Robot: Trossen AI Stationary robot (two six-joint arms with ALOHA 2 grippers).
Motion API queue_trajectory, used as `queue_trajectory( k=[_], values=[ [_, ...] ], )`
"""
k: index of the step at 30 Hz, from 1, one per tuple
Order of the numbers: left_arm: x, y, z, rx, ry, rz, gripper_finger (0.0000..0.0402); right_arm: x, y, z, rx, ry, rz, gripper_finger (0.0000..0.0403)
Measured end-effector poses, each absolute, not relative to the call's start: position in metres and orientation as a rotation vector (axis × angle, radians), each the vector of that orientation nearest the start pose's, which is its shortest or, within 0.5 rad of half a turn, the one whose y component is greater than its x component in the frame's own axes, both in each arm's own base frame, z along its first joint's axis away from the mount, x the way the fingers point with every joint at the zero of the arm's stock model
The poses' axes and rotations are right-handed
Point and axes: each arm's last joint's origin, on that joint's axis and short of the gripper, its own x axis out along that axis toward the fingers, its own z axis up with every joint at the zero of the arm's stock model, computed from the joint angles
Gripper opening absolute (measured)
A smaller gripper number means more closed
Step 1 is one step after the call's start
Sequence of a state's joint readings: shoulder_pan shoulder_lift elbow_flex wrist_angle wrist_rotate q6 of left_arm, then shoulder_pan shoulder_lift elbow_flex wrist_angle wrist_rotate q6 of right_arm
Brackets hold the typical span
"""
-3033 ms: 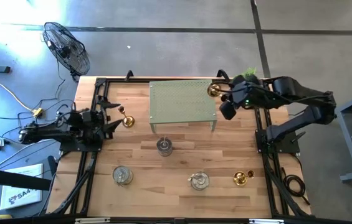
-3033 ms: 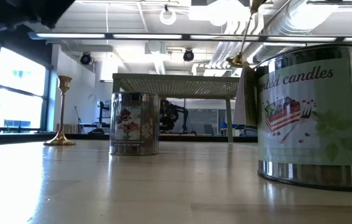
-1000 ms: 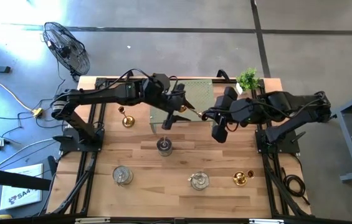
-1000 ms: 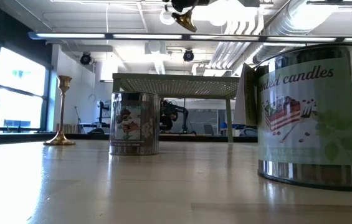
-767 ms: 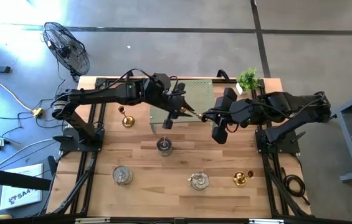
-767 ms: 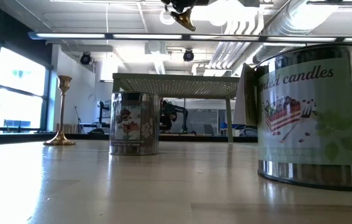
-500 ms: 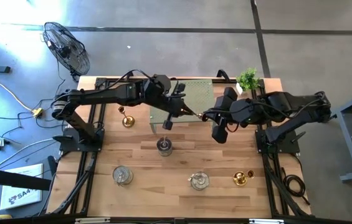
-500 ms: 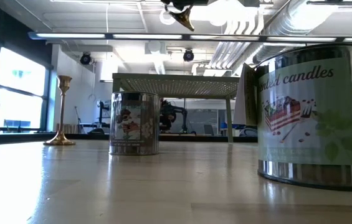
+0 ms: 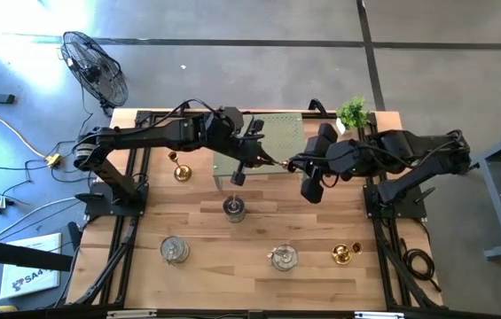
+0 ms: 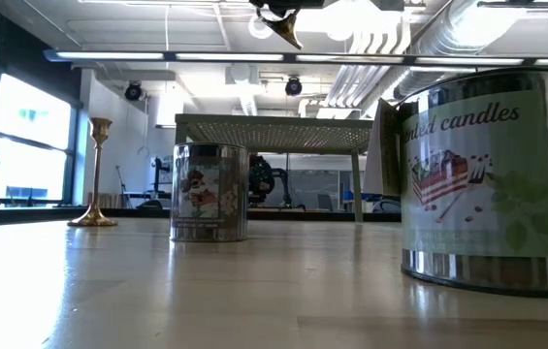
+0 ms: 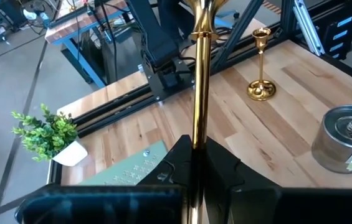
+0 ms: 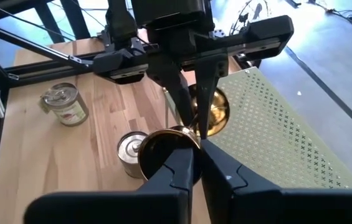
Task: Pick & Place candle stick holders
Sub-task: Put the top right gold candle holder on the shelf
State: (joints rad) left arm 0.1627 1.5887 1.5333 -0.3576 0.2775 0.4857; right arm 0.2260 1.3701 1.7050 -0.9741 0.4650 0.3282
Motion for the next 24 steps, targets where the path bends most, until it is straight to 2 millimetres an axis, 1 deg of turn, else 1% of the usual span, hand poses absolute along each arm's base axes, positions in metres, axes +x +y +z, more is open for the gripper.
queue_trajectory(
  k=[7,11,15,17,20,24],
  values=[
    [0.356,0.051,0.374,0.382,0.379,-0.206,0.0007,0.251,0.046,0.445,0.078,0.540,-0.319,0.0074],
    [0.356,0.051,0.374,0.384,0.377,-0.206,0.0007,0.251,0.048,0.445,0.056,0.542,-0.300,0.0120],
    [0.357,0.050,0.375,0.380,0.373,-0.208,0.0007,0.250,0.054,0.449,0.022,0.509,-0.268,0.0170],
    [0.356,0.051,0.375,0.372,0.378,-0.190,0.0007,0.247,0.059,0.455,0.001,0.475,-0.246,0.0192],
    [0.356,0.052,0.376,0.370,0.382,-0.164,0.0007,0.237,0.066,0.466,-0.036,0.438,-0.222,0.0218],
    [0.352,0.052,0.380,0.357,0.375,-0.133,0.0007,0.219,0.073,0.481,-0.080,0.366,-0.266,0.0228]
  ],
)
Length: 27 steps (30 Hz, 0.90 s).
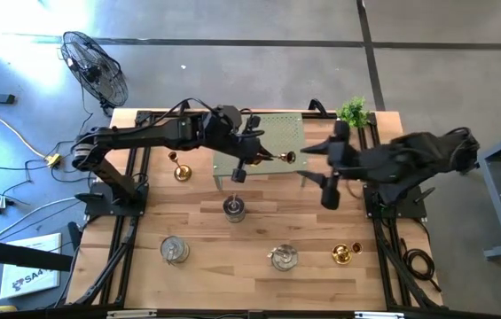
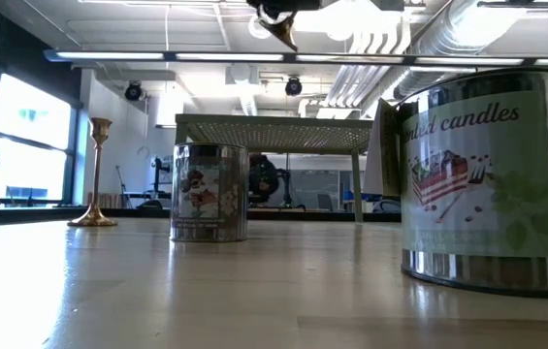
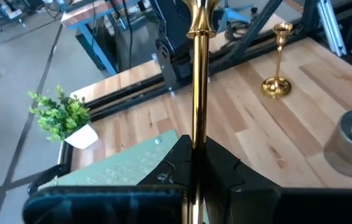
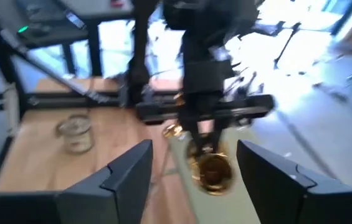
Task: Pick & Place candle stick holders
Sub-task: Put the top right gold candle holder on the shelf
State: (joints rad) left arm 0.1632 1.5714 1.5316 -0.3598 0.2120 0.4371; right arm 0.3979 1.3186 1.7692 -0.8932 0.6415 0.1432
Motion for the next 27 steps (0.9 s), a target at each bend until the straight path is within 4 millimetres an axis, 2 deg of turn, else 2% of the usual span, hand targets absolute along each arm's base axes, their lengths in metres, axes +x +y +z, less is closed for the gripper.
queue_trajectory(
  k=[5,11,15,21,27],
  values=[
    [0.338,0.052,0.397,0.309,0.354,-0.032,0.0007,0.199,0.081,0.489,-0.141,0.313,-0.334,0.0219],
    [0.299,0.049,0.433,0.306,0.264,0.080,0.0007,0.184,0.090,0.491,-0.179,0.308,-0.332,0.0208],
    [0.276,0.056,0.451,0.272,0.204,0.138,0.0007,0.179,0.093,0.488,-0.194,0.330,-0.317,0.0206],
    [0.252,0.085,0.465,0.167,0.127,0.231,0.0007,0.175,0.094,0.483,-0.169,0.356,-0.337,0.0205],
    [0.240,0.122,0.463,0.102,0.074,0.259,0.0007,0.173,0.093,0.478,-0.137,0.393,-0.350,0.0204]
  ],
)
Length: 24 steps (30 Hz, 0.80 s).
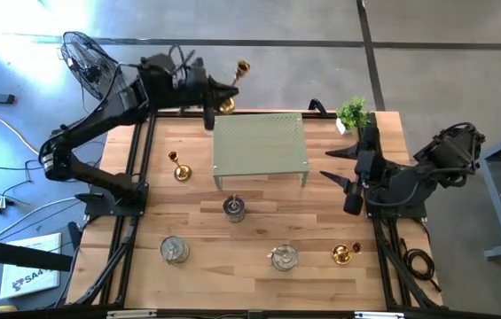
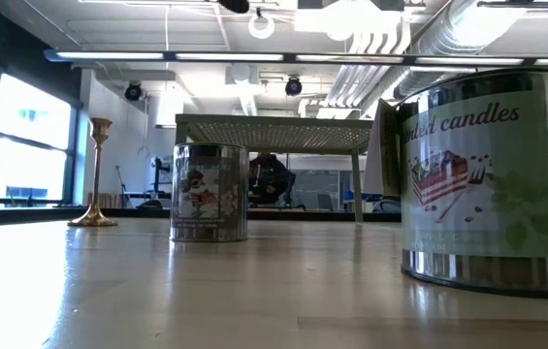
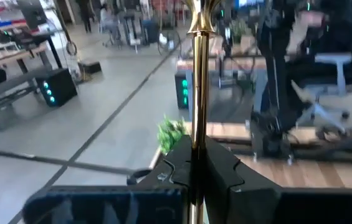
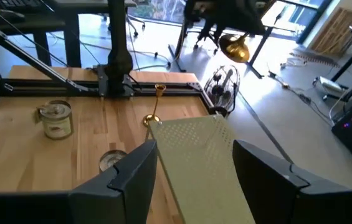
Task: Pick & Place candle stick holders
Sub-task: Put the top right gold candle holder on the shelf
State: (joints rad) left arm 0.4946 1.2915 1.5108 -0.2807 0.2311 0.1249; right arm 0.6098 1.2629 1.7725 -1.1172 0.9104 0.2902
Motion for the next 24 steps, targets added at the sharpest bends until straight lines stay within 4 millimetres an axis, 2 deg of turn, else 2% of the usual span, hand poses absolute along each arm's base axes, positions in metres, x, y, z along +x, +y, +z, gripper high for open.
queue_trajectory(
  k=[7,11,17,24],
  values=[
    [0.236,0.159,0.422,0.011,-0.001,0.173,0.0007,0.176,0.097,0.465,-0.127,0.423,-0.353,0.0204],
    [0.234,0.172,0.388,-0.017,-0.025,0.158,0.0007,0.179,0.099,0.458,-0.136,0.440,-0.357,0.0204],
    [0.233,0.173,0.345,-0.023,-0.081,0.115,0.0007,0.184,0.103,0.445,-0.142,0.454,-0.373,0.0204],
    [0.228,0.169,0.312,-0.039,-0.134,0.115,0.0007,0.191,0.106,0.421,-0.181,0.462,-0.448,0.0204]
  ],
)
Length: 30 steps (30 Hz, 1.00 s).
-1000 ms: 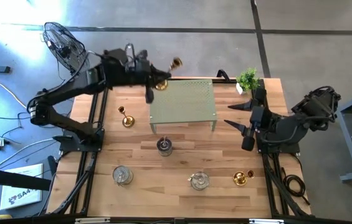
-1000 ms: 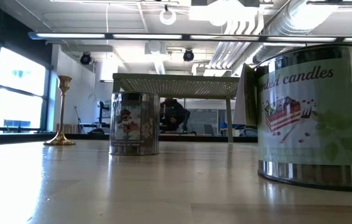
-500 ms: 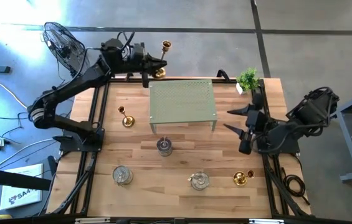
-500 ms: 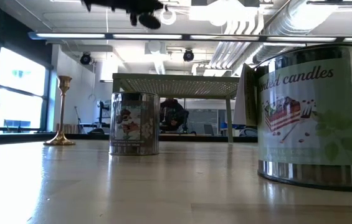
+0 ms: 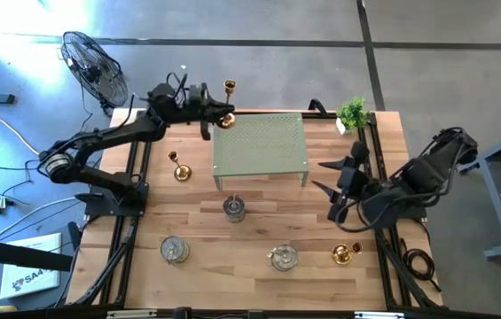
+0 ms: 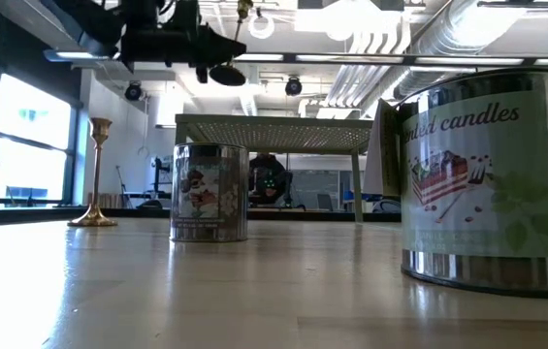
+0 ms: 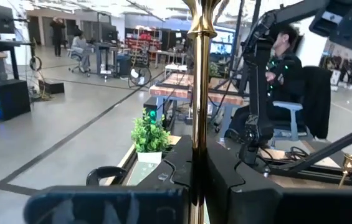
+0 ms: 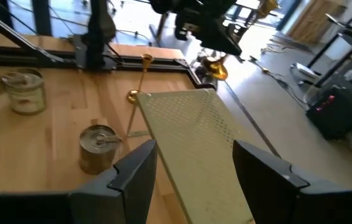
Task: Pick & Place candle stick holders
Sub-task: Put the top right gold candle holder on the shelf
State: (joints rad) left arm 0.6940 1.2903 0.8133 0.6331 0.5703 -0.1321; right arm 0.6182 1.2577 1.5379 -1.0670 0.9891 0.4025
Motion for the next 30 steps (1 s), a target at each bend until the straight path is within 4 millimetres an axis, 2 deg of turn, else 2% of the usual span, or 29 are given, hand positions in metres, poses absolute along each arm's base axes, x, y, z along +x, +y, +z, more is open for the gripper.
queue_trajectory(
  k=[5,11,19,26,30],
  values=[
    [0.225,0.167,0.301,-0.019,-0.134,0.116,0.0007,0.194,0.107,0.405,-0.180,0.445,-0.482,0.0204],
    [0.232,0.173,0.287,-0.033,-0.081,0.139,0.0007,0.198,0.109,0.384,-0.178,0.404,-0.503,0.0204],
    [0.241,0.181,0.276,-0.040,-0.100,0.142,0.0007,0.205,0.114,0.358,-0.178,0.350,-0.493,0.0204],
    [0.240,0.192,0.269,-0.028,-0.096,0.175,0.0007,0.207,0.116,0.357,-0.154,0.331,-0.441,0.0204],
    [0.230,0.198,0.262,-0.035,-0.110,0.207,0.0008,0.208,0.117,0.357,-0.146,0.330,-0.429,0.0204]
  ],
)
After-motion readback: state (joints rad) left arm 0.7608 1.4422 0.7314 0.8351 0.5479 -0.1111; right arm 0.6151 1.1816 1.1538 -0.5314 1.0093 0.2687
